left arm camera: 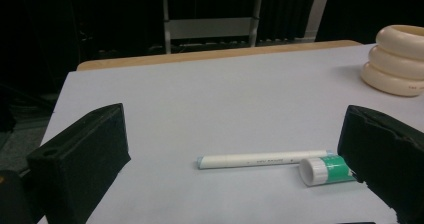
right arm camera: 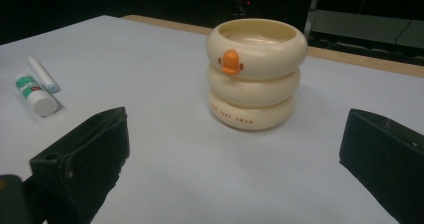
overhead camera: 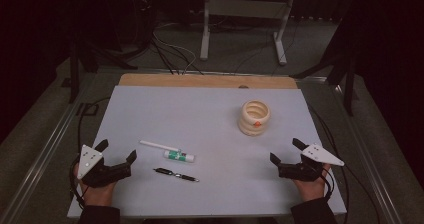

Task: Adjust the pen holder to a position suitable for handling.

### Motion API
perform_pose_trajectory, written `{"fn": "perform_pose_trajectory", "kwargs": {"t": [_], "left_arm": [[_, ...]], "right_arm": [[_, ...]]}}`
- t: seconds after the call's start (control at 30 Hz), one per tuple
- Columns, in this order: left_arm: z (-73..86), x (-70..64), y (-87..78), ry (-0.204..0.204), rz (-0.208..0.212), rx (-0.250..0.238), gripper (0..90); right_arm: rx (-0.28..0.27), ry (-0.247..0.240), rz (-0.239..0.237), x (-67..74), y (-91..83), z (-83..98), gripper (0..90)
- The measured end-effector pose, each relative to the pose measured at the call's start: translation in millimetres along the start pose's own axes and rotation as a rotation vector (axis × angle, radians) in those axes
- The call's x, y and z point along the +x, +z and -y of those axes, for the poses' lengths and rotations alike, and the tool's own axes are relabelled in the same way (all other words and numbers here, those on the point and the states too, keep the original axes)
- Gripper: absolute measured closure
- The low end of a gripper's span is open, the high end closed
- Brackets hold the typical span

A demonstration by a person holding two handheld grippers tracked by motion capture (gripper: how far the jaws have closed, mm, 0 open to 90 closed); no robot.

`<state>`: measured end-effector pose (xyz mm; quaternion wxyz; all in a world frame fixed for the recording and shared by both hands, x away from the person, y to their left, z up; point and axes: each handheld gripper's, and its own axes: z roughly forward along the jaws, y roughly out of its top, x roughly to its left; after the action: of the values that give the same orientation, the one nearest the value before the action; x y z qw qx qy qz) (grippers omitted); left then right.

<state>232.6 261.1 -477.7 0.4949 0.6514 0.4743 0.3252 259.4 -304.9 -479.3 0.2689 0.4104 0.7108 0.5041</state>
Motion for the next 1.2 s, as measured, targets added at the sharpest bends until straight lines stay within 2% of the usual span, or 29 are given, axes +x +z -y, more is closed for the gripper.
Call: {"fn": "perform_pose_trajectory", "kwargs": {"t": [0.2,0.3,0.5,0.7,0.8,0.93,1.1,1.2], "left_arm": [[1.4,-0.1,2.3,0.015,0.000,-0.003,0.5],[3.2,-0.4,4.7,0.018,0.013,0.003,0.5],[6.1,-3.1,8.2,0.038,0.015,-0.013,0.5],[6.2,-0.6,5.0,0.016,-0.008,-0.021,0.6],[6.2,1.3,5.0,-0.018,-0.024,-0.012,0.6],[6.3,1.1,5.2,-0.019,-0.030,-0.002,0.6],[7.9,1.8,6.6,-0.017,-0.031,0.017,0.6],[7.6,2.5,5.5,-0.032,-0.032,0.013,0.5]], "right_arm": [[-0.004,0.002,-0.015,0.7,0.4,-0.4,0.0],[-0.016,0.002,-0.022,0.9,0.4,-0.4,0.1],[-0.029,0.009,-0.012,3.3,-0.6,-2.4,0.1],[-0.007,0.011,-0.008,6.8,1.8,-7.2,0.1],[0.016,0.008,-0.024,9.9,5.3,-15.5,0.1],[0.030,0.025,-0.034,9.2,8.0,-26.7,0.1],[0.037,0.039,-0.022,6.4,12.9,-42.6,0.1],[0.039,0.050,-0.013,4.4,15.8,-52.9,0.1]]}}
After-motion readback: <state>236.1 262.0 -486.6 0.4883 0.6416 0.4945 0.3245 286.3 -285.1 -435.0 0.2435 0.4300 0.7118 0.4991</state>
